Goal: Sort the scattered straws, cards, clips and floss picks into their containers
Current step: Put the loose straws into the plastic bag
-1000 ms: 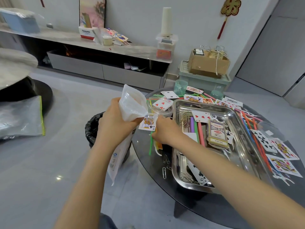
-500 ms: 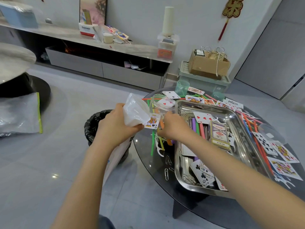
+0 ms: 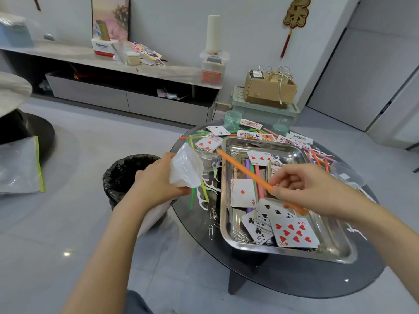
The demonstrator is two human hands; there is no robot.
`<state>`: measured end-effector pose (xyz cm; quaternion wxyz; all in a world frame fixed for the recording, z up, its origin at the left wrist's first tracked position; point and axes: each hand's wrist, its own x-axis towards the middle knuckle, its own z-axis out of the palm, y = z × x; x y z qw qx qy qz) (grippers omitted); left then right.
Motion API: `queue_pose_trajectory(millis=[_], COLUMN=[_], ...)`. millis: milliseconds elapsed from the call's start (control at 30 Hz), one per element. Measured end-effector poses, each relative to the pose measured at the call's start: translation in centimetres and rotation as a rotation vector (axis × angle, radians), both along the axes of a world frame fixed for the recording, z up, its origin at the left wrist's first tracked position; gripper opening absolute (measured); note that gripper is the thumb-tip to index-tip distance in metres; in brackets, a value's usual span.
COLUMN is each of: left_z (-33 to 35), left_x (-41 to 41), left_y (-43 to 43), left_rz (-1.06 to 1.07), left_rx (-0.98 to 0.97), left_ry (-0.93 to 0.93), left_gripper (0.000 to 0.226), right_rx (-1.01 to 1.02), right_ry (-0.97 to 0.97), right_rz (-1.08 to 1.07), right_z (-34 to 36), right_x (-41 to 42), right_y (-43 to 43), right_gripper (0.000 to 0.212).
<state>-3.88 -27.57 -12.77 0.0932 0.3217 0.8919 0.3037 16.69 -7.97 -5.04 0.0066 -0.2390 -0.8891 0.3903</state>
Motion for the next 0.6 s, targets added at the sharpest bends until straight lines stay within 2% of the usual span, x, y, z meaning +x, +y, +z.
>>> queue_pose_trajectory(millis=[133, 300, 433, 533, 600], left_z=[0.4, 0.9, 1.2, 1.5, 1.8], left_x=[1.1, 2.4, 3.5, 4.3, 4.8], left_y=[0.3, 1.2, 2.3, 2.9, 3.2], left_rz=[-0.051, -0.110, -0.162, -0.149, -0.150], left_rx=[-0.019, 0.009, 0.014, 0.096, 0.169], left_ry=[0.053, 0.095, 0.149, 0.140, 0.112], left_gripper=[0.069, 0.080, 0.084, 0.082, 0.080], right_rx=[-0.004, 0.110, 0.014, -0.117, -0.098], right_ry=[0.165, 0.258, 0.416, 0.444, 0.438], right_rz=[0.062, 0.100, 0.124, 0.090, 0.054], right_z=[0.3, 0.5, 1.0, 0.3, -1.0], right_x=[2.4, 1.7, -1.3, -3.9, -4.9], right_y=[0.3, -0.6, -2.3, -3.6, -4.3], right_gripper=[0.011, 0.013, 0.019, 0.022, 0.019])
